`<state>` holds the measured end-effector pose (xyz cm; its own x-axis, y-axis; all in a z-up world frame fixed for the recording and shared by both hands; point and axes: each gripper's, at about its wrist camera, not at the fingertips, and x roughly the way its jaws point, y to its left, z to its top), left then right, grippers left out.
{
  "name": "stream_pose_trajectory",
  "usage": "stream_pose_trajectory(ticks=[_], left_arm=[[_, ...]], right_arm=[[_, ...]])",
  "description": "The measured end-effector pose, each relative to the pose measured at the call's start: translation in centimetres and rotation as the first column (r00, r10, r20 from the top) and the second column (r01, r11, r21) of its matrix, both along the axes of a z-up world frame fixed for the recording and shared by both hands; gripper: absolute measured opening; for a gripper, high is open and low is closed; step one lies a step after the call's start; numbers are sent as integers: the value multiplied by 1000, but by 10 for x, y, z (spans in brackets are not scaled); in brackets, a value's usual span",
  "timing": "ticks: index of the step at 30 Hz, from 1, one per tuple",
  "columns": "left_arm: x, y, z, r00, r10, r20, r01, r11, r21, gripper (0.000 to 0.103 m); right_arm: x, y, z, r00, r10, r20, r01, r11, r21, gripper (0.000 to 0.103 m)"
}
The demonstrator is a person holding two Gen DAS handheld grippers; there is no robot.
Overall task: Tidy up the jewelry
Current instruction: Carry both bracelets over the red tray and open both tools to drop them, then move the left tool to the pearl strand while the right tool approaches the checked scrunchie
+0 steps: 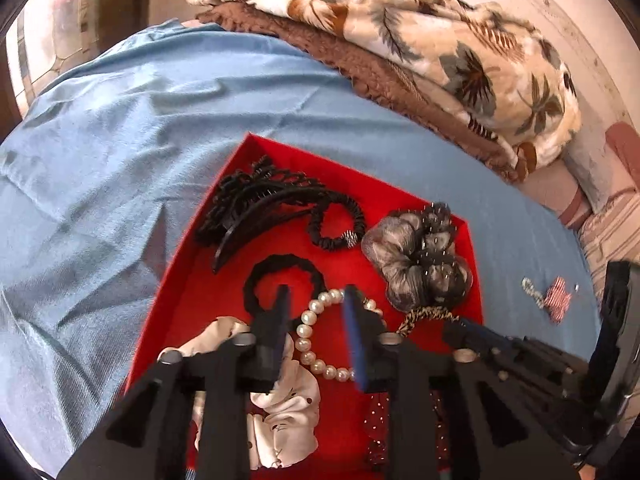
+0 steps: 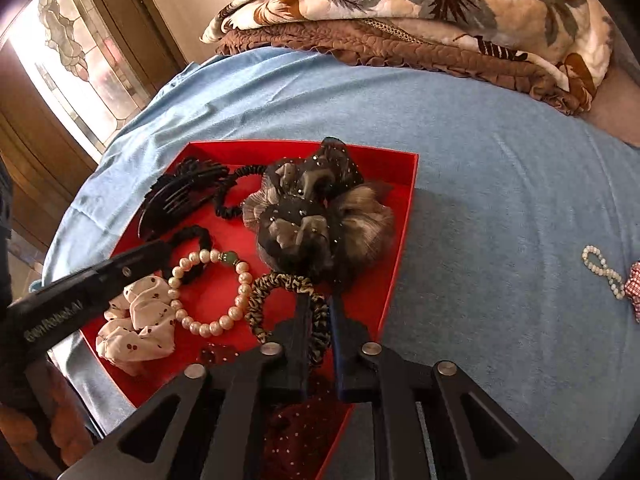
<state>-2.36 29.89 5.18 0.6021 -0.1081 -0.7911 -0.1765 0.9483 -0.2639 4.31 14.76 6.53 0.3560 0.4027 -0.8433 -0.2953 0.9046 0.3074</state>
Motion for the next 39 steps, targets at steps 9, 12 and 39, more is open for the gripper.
stream_pose_trajectory(ticks=[9, 12, 39], left_arm=[[-11, 7, 18, 995, 42, 88, -42, 999, -9, 35], [-12, 6, 21, 993, 51, 107, -54, 998, 23, 41], [-46, -70, 38, 982, -40, 187, 8, 986, 169, 45]], right_arm=[[-2, 16, 27, 993, 61, 105, -54, 996, -66, 38], [12, 31, 16, 993, 96, 68, -88, 990, -113, 37], [-110, -279, 15, 912, -406, 58, 410, 897, -165, 58]])
